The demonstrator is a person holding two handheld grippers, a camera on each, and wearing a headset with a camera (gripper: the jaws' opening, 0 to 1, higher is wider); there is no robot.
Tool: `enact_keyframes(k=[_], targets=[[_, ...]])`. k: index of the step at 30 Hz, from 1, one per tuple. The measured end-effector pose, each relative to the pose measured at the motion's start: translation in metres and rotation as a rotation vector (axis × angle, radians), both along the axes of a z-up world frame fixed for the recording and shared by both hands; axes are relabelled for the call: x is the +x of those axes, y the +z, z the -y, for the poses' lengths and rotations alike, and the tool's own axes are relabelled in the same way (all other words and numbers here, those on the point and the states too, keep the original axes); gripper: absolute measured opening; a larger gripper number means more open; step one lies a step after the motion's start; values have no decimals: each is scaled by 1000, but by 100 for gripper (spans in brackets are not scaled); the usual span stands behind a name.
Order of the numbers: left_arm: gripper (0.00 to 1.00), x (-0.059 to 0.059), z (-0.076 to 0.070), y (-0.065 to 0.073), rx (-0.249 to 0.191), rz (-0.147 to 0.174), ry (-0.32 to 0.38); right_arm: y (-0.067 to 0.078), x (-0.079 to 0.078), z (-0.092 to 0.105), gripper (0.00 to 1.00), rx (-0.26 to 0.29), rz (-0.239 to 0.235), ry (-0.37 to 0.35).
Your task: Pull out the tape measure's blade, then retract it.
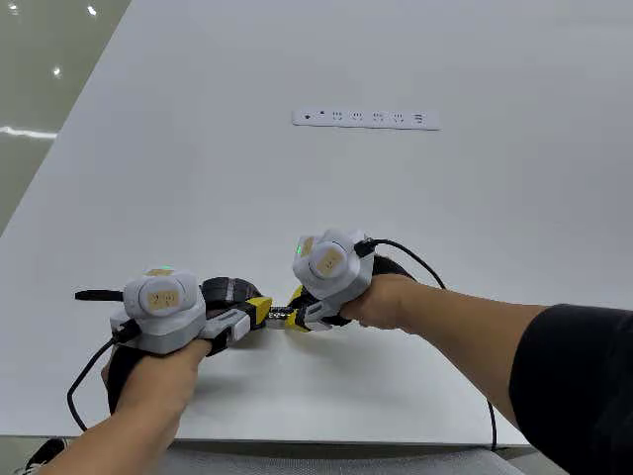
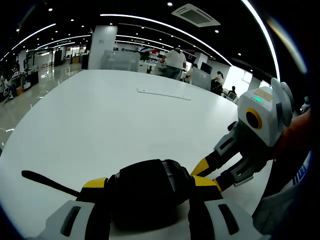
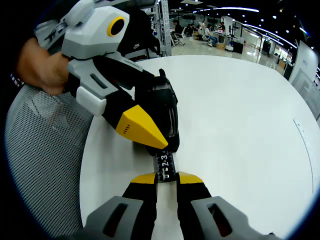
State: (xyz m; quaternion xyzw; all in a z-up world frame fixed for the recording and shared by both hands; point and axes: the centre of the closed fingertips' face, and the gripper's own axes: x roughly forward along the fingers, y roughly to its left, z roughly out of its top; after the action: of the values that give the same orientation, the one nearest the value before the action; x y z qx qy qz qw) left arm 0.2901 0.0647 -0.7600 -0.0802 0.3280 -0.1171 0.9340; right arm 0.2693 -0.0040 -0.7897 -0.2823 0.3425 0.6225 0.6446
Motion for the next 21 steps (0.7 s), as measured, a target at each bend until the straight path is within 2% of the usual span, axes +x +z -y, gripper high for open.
enact_keyframes(k=[10, 21], targets=[[58, 0, 0, 1, -7, -2, -5, 1, -1, -2, 10, 20, -28, -25], [58, -1, 1, 1, -5, -4, -7, 0, -1, -6, 10, 15, -24, -26]])
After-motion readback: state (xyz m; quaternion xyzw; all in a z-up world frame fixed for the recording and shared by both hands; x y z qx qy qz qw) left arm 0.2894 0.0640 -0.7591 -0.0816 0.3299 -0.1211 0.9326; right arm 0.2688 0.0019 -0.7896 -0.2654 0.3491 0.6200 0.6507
